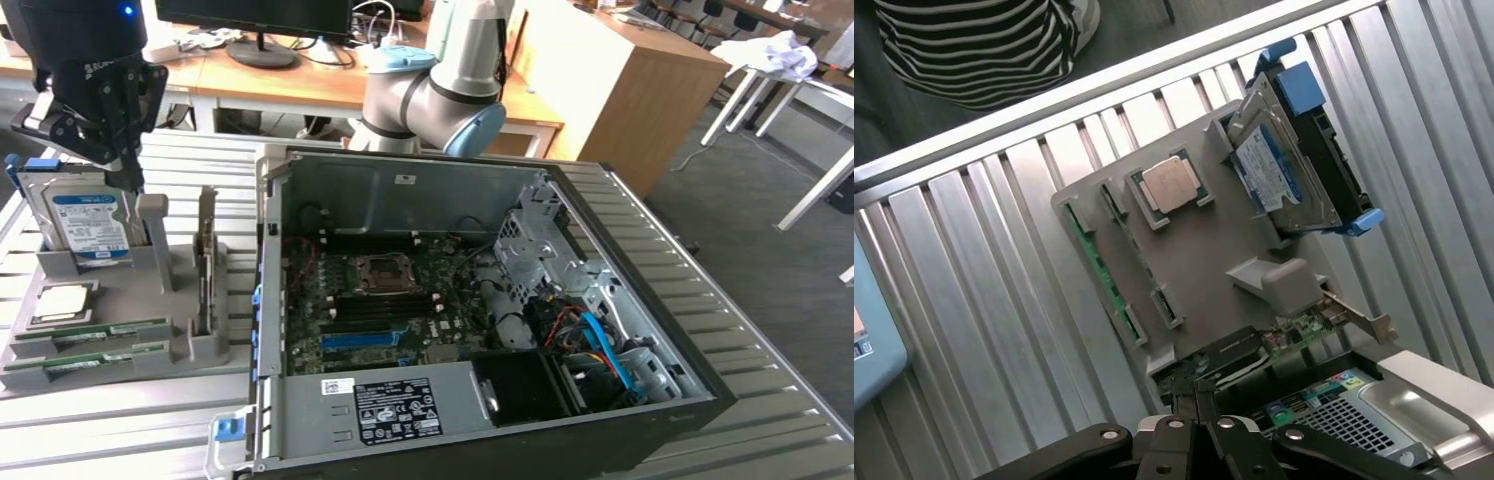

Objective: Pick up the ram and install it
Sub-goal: 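Pick up the ram and move it above insertion slot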

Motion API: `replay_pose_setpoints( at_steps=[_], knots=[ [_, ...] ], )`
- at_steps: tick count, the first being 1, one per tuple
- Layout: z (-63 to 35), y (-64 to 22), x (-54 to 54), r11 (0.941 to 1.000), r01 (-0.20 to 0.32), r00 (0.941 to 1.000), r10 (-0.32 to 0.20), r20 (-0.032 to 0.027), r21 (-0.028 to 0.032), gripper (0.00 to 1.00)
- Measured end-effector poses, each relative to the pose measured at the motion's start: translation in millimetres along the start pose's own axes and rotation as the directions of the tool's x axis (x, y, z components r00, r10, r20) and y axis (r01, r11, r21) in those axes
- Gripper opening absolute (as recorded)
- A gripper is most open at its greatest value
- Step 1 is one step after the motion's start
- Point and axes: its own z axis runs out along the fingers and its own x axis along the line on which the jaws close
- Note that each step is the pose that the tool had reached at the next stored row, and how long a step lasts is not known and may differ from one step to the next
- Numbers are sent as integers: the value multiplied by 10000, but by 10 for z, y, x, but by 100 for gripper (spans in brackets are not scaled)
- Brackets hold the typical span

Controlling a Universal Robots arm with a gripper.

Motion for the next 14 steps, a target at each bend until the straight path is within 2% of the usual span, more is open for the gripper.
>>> replay_pose_setpoints(
  at_steps=[14],
  knots=[
    [0, 0, 0, 9986, 534, 9986, -534, -11, -13, 10]
  ],
)
